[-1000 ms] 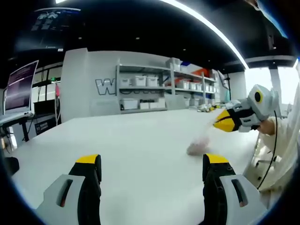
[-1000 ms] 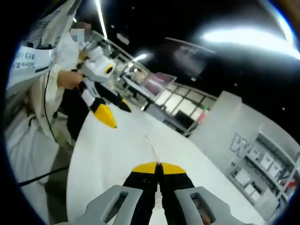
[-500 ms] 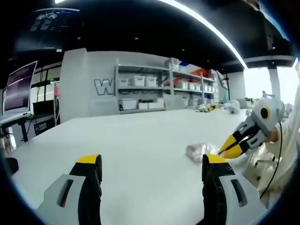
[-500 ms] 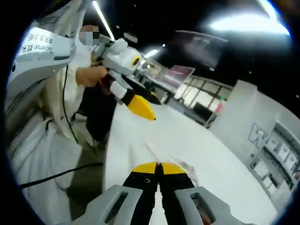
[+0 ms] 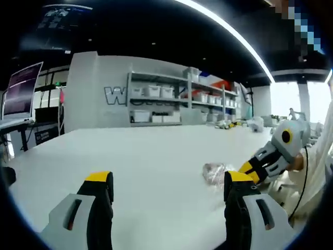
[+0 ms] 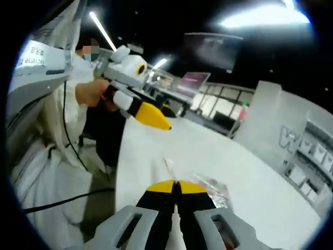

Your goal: Open the resealable bag by pulling the two sides of the seal apart until the entire bag opening is separated and visibly accessible.

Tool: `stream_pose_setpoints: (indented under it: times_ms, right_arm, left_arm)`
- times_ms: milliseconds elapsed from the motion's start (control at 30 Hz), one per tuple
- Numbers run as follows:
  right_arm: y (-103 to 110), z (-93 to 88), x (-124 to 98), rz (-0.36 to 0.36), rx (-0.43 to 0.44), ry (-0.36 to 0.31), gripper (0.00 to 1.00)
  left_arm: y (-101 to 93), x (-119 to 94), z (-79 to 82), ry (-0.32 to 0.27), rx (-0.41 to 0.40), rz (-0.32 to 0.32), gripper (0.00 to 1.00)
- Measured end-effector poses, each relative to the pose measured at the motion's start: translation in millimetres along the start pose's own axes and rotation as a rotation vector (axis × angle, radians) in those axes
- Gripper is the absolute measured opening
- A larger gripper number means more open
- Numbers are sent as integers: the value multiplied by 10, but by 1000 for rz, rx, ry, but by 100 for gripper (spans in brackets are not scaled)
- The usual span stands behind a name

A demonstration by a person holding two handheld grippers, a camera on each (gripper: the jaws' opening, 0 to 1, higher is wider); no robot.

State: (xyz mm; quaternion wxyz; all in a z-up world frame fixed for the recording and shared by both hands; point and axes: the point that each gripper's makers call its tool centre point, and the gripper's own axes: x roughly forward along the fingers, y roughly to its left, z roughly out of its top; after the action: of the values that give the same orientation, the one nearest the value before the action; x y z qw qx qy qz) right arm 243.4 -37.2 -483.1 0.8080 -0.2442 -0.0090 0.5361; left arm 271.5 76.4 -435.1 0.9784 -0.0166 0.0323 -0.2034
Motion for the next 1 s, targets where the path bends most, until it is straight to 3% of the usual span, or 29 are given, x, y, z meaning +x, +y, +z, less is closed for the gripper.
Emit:
stream_pose_setpoints:
  times_ms: [533, 1000]
  right_arm:
    - [157, -12, -38, 56, 120, 12, 10]
    - [211, 171, -191, 8, 140, -5, 12]
  left_arm:
    - [-14, -24, -57, 2, -2, 4, 87]
    - [-20, -66, -56, -16, -19, -1, 86]
